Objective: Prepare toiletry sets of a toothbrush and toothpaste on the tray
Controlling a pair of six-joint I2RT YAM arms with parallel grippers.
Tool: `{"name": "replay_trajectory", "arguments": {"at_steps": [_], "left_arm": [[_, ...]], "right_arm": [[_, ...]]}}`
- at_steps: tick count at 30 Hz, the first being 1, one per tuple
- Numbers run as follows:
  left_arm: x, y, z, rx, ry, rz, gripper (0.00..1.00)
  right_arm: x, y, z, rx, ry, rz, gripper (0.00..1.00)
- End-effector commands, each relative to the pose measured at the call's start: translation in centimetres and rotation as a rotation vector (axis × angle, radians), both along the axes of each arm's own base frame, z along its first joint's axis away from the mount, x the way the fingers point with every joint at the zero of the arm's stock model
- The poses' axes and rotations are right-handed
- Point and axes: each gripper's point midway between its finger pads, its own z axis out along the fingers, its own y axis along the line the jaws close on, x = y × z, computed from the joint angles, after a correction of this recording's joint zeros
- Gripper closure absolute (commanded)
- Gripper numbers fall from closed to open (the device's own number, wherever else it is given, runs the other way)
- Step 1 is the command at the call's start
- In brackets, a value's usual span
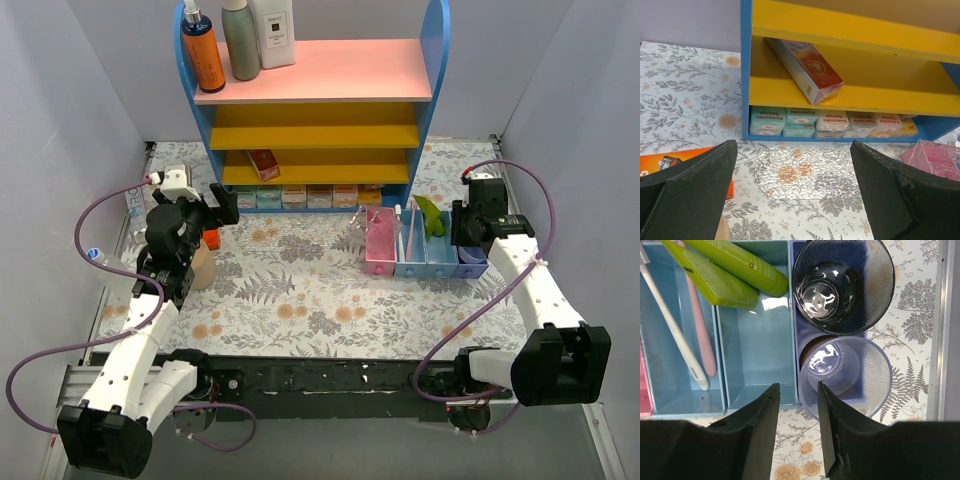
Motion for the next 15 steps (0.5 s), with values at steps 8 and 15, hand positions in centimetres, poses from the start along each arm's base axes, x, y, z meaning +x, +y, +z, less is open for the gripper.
{"name": "replay_trajectory", "arguments": {"at_steps": [8,15], "left_arm": [[-0.2,-0.7,-0.2,0.020,-0.015,-0.009,0.02],[-0.6,-1.6,-0.2,0.028,-0.019,-0.031,0.02]], "right_arm": [[1.0,-0.4,0.8,-0.024,-0.023,-0.016,0.64],[0.9,0.0,-0.6,0.001,0.025,-0.025,0.68]]}}
